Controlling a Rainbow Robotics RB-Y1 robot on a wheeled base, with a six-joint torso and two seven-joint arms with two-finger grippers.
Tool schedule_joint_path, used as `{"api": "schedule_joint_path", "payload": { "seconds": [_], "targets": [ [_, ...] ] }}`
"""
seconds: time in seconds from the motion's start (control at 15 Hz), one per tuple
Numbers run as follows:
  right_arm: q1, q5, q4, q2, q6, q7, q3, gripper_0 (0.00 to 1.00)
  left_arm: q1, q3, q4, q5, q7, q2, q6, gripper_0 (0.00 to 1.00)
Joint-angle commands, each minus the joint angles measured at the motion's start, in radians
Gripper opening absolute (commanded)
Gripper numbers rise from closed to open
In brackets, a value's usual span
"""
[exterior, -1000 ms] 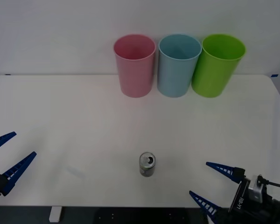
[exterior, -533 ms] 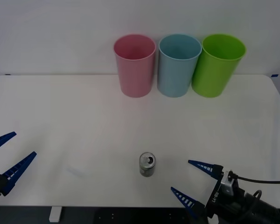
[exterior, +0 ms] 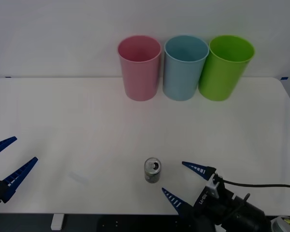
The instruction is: Grasp the object on the table and drop it into the matching bin: aluminum can to the light blue bin, PET bottle to the pink bin.
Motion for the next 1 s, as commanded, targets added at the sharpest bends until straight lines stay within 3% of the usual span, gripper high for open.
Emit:
{"api": "schedule_joint_path", "payload": {
  "seconds": [0.07, 1.0],
  "targets": [
    [-0.026, 0.000, -0.001, 0.004, 0.052, 0.002, 0.041, 1.00, 0.000, 0.000, 0.000, 0.000, 0.000, 0.000, 0.000, 1.00],
    [-0.136, 0.024, 0.000, 0.030, 0.351, -0.009, 0.237, 1.00, 0.000, 0.000, 0.000, 0.000, 0.000, 0.000, 0.000, 1.00]
  ]
}}
